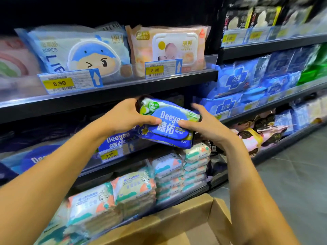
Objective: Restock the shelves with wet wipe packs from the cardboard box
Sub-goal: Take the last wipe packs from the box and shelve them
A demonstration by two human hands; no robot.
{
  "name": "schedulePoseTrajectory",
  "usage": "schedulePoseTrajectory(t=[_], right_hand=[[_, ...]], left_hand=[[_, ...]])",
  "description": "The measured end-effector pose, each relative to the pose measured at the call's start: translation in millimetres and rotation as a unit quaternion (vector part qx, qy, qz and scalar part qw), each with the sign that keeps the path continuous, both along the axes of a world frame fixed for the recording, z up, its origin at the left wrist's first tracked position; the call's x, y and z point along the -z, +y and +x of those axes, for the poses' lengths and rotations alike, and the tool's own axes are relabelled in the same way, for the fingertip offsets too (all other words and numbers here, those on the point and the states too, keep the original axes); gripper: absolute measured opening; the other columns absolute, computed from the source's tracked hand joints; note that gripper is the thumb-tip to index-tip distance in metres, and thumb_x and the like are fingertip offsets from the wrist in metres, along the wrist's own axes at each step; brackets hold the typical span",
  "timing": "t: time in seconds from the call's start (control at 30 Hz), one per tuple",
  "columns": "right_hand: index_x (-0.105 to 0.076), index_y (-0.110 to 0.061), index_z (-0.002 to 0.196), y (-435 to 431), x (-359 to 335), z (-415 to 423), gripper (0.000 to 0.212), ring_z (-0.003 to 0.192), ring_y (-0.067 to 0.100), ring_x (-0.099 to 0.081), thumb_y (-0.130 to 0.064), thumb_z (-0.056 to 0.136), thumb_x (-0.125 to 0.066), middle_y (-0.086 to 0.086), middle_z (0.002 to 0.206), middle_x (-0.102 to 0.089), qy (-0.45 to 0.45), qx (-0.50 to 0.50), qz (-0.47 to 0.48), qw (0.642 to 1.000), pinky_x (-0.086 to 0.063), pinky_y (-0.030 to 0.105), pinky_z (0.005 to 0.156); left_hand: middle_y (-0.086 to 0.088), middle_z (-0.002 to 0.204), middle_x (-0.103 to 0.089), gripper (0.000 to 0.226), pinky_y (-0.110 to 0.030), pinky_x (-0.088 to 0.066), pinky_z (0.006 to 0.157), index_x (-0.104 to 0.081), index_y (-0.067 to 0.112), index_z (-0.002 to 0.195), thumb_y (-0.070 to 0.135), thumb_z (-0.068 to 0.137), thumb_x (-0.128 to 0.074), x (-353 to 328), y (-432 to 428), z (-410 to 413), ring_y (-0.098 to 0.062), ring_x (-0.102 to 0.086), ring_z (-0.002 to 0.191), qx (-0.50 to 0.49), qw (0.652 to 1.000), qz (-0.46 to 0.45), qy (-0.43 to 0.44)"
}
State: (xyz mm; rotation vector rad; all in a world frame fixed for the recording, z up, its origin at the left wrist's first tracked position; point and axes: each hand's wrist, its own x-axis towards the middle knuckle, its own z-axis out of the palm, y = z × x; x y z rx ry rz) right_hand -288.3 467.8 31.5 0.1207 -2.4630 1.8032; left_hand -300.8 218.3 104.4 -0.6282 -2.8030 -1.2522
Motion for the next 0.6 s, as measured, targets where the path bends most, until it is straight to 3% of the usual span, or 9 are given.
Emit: schedulePoseTrajectory(t=[0.03, 0.1, 0.2, 0.3, 0.37, 0.43, 0.47, 0.53, 0.6], right_hand=[[-0.031, -0.029, 0.155, 1, 6, 0, 0.136, 0.108, 0.012, -0.071, -0.064, 0.04, -0.094, 0.003, 0.137, -0.061, -0.019, 0.004, -0.044, 0.999, -0.057, 0.036, 0.096], [-0.032, -0.028, 0.151, 3, 12, 3, 0.128, 0.098, 0.02, -0.075, -0.048, 0.045, -0.1, 0.007, 0.128, -0.066, -0.045, 0.013, -0.143, 0.989, -0.06, 0.051, 0.091], [-0.032, -0.023, 0.148, 13, 10, 8, 0.099, 0.08, 0.02, -0.077, -0.009, 0.068, -0.088, 0.009, 0.115, -0.069, -0.043, 0.021, -0.247, 0.968, -0.063, 0.04, 0.068], [-0.041, -0.01, 0.143, 22, 12, 11, 0.106, 0.092, 0.023, -0.077, -0.013, 0.051, -0.093, 0.015, 0.119, -0.073, -0.001, 0.054, -0.277, 0.959, -0.063, 0.035, 0.072], [-0.054, -0.005, 0.131, 25, 13, 14, 0.086, 0.101, 0.026, -0.076, -0.008, 0.055, -0.094, 0.01, 0.112, -0.078, 0.05, 0.09, -0.232, 0.967, -0.062, 0.033, 0.077], [-0.064, -0.01, 0.117, 27, 8, 18, 0.058, 0.097, 0.013, -0.076, 0.005, 0.067, -0.088, -0.002, 0.103, -0.08, 0.098, 0.115, -0.18, 0.972, -0.059, 0.023, 0.076], [-0.065, -0.012, 0.115, 25, 3, 19, 0.053, 0.094, 0.004, -0.075, 0.007, 0.07, -0.086, -0.007, 0.101, -0.079, 0.123, 0.118, -0.157, 0.973, -0.057, 0.018, 0.075], [-0.063, -0.009, 0.121, 16, -5, 15, 0.058, 0.086, -0.009, -0.07, 0.009, 0.07, -0.086, -0.011, 0.103, -0.074, 0.16, 0.118, -0.118, 0.973, -0.053, 0.011, 0.073], [-0.057, -0.012, 0.132, 1, -10, 5, 0.074, 0.09, -0.014, -0.065, 0.006, 0.068, -0.088, -0.013, 0.11, -0.07, 0.183, 0.118, -0.056, 0.974, -0.051, 0.01, 0.081]], left_hand=[[0.007, 0.096, -0.078, 0.044, -0.035, -0.056, 0.091, -0.07, 0.019, 0.105, 0.031, 0.067, -0.089, 2, 4, -1, -0.012, -0.073, 0.092, 0.0, 1.0, 0.022, -0.011], [0.006, 0.093, -0.078, 0.042, -0.034, -0.058, 0.086, -0.072, 0.017, 0.102, 0.027, 0.065, -0.09, 6, 13, -2, -0.014, -0.074, 0.089, -0.005, 0.997, 0.075, -0.032], [0.008, 0.08, -0.078, 0.027, -0.022, -0.058, 0.068, -0.073, 0.017, 0.088, 0.025, 0.068, -0.088, 8, 28, -6, -0.008, -0.073, 0.073, -0.022, 0.99, 0.126, -0.058], [0.011, 0.068, -0.074, 0.029, -0.017, -0.05, 0.06, -0.074, 0.015, 0.083, 0.038, 0.072, -0.084, 12, 38, -15, 0.001, -0.065, 0.06, -0.043, 0.996, 0.076, -0.033], [0.01, 0.091, -0.073, 0.047, -0.023, -0.053, 0.075, -0.067, 0.02, 0.11, 0.047, 0.074, -0.081, 15, 41, -20, -0.002, -0.066, 0.079, -0.019, 0.999, -0.021, 0.044], [0.005, 0.116, -0.067, 0.063, -0.028, -0.051, 0.084, -0.053, 0.025, 0.13, 0.051, 0.077, -0.077, 15, 42, -21, -0.012, -0.064, 0.099, -0.009, 0.99, -0.108, 0.095], [0.001, 0.125, -0.064, 0.069, -0.029, -0.049, 0.085, -0.049, 0.025, 0.136, 0.053, 0.079, -0.074, 13, 42, -22, -0.017, -0.062, 0.106, -0.017, 0.983, -0.15, 0.109], [-0.005, 0.143, -0.053, 0.078, -0.031, -0.043, 0.09, -0.038, 0.021, 0.147, 0.053, 0.083, -0.07, 12, 39, -28, -0.025, -0.055, 0.122, -0.037, 0.968, -0.22, 0.116], [-0.009, 0.156, -0.037, 0.086, -0.033, -0.036, 0.104, -0.024, 0.021, 0.154, 0.048, 0.085, -0.069, 16, 31, -35, -0.029, -0.042, 0.137, -0.046, 0.966, -0.234, 0.1]])
